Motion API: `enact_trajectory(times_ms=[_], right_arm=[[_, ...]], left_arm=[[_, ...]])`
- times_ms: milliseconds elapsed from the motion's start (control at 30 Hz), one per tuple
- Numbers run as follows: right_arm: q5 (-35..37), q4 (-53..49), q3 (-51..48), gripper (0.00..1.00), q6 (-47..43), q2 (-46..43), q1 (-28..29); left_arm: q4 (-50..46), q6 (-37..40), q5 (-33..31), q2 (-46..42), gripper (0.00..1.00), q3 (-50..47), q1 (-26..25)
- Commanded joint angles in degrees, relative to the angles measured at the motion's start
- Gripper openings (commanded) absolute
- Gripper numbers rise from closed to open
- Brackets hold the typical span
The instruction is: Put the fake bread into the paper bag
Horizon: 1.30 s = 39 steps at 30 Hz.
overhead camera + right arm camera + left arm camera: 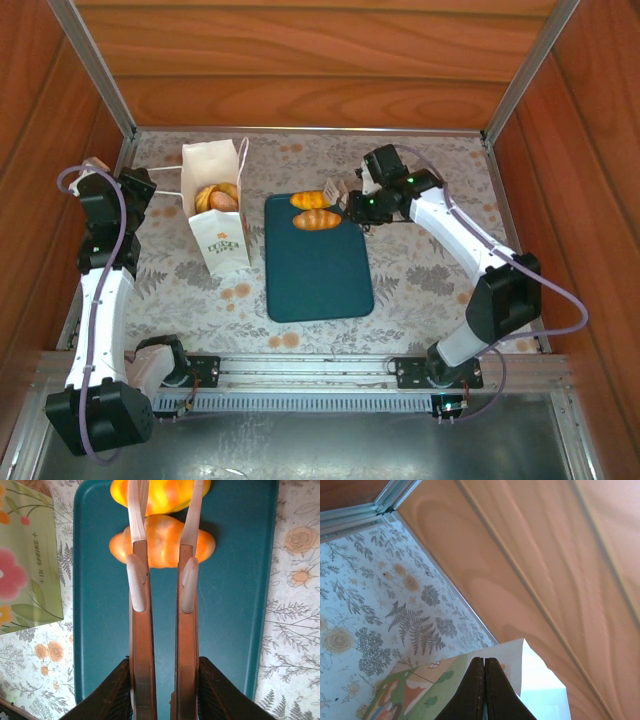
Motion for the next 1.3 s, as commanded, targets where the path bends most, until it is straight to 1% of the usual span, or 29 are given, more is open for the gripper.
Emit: enact_trajectory(times_ms=[0,567,967,1267], right_arm=[[-2.1,3.0,-0.9,0.35,0.9,0.4,-0.7],[-1.9,4.5,-6.8,0.32,1.5,1.4,-2.4],[-6.0,4.4,-10.3,0.31,3.0,-0.9,-2.4],[-9.2,4.1,-13.5,0.30,4.8,-5.2,-2.3]], left_arm=[[0.3,-0.3,0.2,-0.2,0.00,1.6,0.3],[0.7,-0.4,0.0,-0.2,0.00,1.1,0.3],[0.9,-0.5,0.0,-0.5,0.00,0.7,0.4],[1.3,-0.6,-0.2,-0.5,0.00,0.4,0.3]])
